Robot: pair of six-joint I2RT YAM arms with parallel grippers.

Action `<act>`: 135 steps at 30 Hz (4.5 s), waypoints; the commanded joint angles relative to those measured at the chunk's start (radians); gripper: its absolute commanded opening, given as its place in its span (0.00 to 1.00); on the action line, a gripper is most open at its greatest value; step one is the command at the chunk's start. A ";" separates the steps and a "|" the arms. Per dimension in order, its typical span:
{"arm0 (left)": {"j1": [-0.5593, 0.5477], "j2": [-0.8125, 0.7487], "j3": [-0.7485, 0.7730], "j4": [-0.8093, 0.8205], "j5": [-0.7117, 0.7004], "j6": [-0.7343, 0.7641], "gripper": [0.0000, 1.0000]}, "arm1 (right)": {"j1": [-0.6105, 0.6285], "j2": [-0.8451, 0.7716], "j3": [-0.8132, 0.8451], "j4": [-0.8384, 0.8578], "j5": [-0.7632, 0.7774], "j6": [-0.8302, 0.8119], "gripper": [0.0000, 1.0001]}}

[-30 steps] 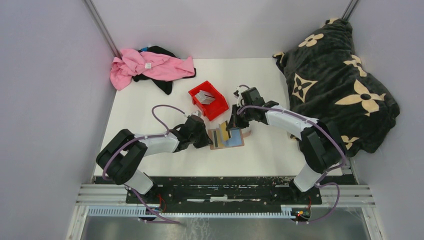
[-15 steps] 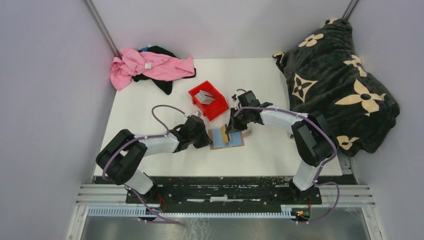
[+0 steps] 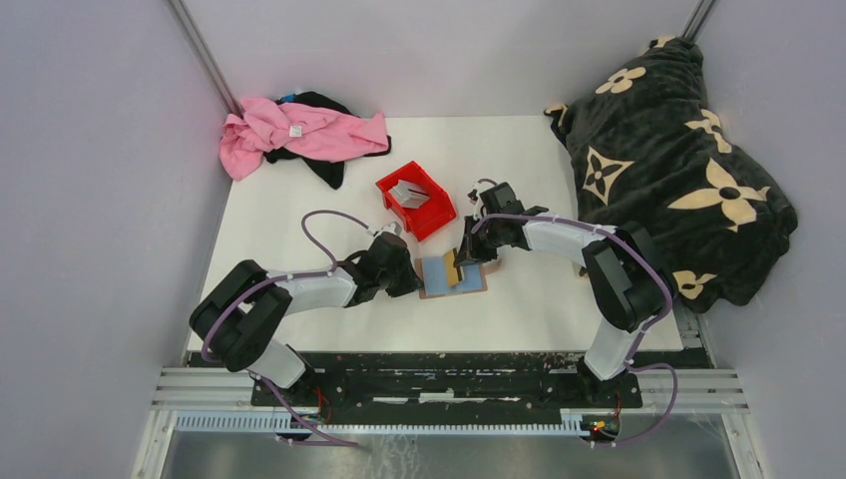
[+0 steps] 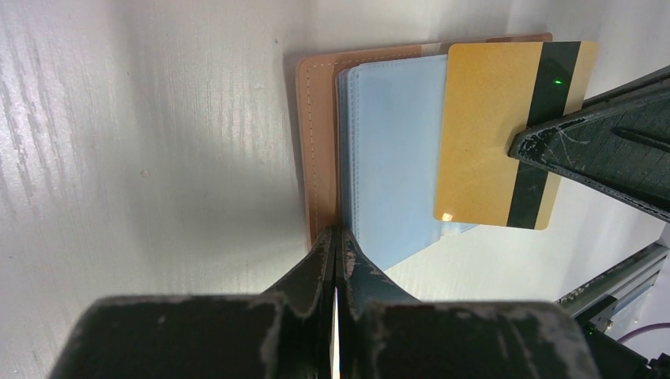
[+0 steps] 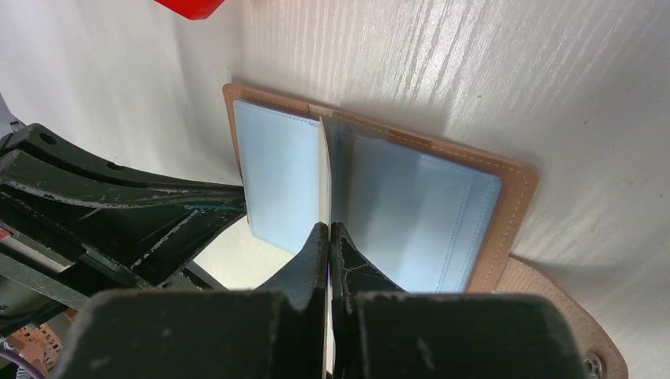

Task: Put the credit cards into the card holder
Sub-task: Turn over the card slot in the card holder, then insert the credit card into the card holder.

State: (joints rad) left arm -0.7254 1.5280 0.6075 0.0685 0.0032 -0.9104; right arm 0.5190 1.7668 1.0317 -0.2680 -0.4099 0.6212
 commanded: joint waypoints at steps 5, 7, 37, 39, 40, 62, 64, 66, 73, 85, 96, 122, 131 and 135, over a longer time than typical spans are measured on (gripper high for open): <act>-0.006 0.050 -0.054 -0.193 -0.043 0.090 0.03 | -0.008 0.004 -0.034 0.044 0.005 -0.005 0.01; -0.006 0.053 -0.053 -0.190 -0.040 0.090 0.03 | -0.010 0.003 -0.043 0.048 0.005 -0.004 0.01; -0.017 0.086 -0.064 -0.163 -0.034 0.070 0.03 | -0.008 -0.007 -0.172 0.064 0.062 -0.014 0.01; -0.017 0.090 -0.063 -0.160 -0.034 0.070 0.03 | -0.006 0.000 -0.168 0.068 0.062 -0.011 0.01; -0.018 0.090 -0.064 -0.159 -0.034 0.070 0.03 | -0.005 0.005 -0.166 0.070 0.061 -0.010 0.01; -0.024 0.105 -0.069 -0.152 -0.025 0.071 0.03 | 0.016 0.079 -0.123 0.102 0.059 0.040 0.01; -0.024 0.107 -0.068 -0.154 -0.024 0.072 0.03 | 0.022 0.081 -0.119 0.102 0.057 0.043 0.01; -0.026 0.106 -0.067 -0.153 -0.023 0.073 0.03 | 0.025 0.085 -0.112 0.100 0.055 0.044 0.01; -0.025 0.106 -0.064 -0.157 -0.022 0.076 0.03 | 0.040 0.093 -0.102 0.096 0.059 0.048 0.01; -0.026 0.114 -0.060 -0.157 -0.022 0.078 0.03 | 0.070 0.083 -0.055 -0.021 0.135 0.001 0.35; -0.039 0.110 -0.065 -0.138 -0.017 0.065 0.03 | 0.109 0.085 0.005 -0.104 0.187 -0.023 0.50; -0.055 -0.009 -0.164 0.060 0.080 0.068 0.03 | 0.276 0.207 0.199 -0.249 0.283 0.035 0.74; -0.055 -0.056 -0.192 0.106 0.107 0.072 0.03 | 0.323 0.234 0.271 -0.296 0.312 0.061 0.76; -0.055 -0.086 -0.191 0.095 0.095 0.081 0.03 | 0.336 0.242 0.284 -0.325 0.336 0.056 0.76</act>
State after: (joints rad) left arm -0.7662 1.4574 0.4461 0.2787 0.0807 -0.9100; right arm 0.8143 1.9434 1.3201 -0.5434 -0.0540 0.6468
